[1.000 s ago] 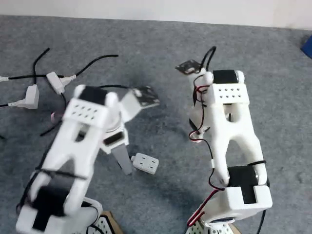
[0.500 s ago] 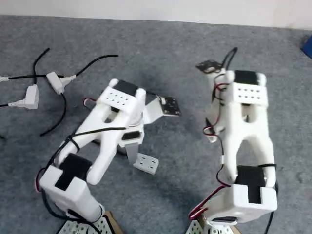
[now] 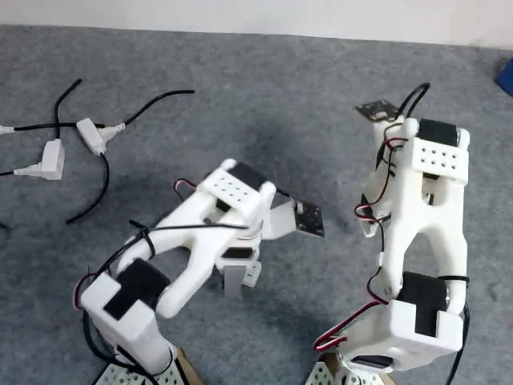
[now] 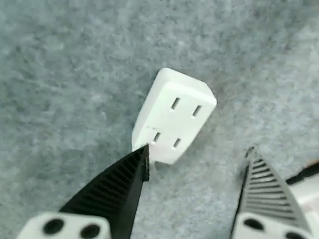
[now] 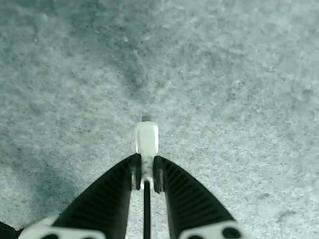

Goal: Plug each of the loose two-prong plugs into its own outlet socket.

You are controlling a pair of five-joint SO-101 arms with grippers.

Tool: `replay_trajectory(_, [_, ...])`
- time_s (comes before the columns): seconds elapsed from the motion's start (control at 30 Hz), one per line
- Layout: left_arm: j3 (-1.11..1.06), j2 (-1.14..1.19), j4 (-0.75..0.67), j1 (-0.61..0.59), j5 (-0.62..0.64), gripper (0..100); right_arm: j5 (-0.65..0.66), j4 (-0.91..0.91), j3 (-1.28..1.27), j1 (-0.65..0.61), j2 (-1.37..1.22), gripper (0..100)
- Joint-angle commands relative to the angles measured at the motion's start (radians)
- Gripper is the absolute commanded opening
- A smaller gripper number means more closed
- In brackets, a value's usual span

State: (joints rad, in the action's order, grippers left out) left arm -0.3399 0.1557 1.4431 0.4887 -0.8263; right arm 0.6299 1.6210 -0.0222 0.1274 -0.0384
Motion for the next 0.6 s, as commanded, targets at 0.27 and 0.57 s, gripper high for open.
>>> replay_trajectory(0.27, [-0.033, -0.004, -0.094, 0.018, -0.011, 35, 0.034, -0.002, 0.013, 0.031, 0.062, 0.7])
replay_trajectory(0.57, [-0.031, -0.015, -0.018, 0.051, -0.046, 35, 0.034, -0.002, 0.015, 0.03, 0.062, 0.7])
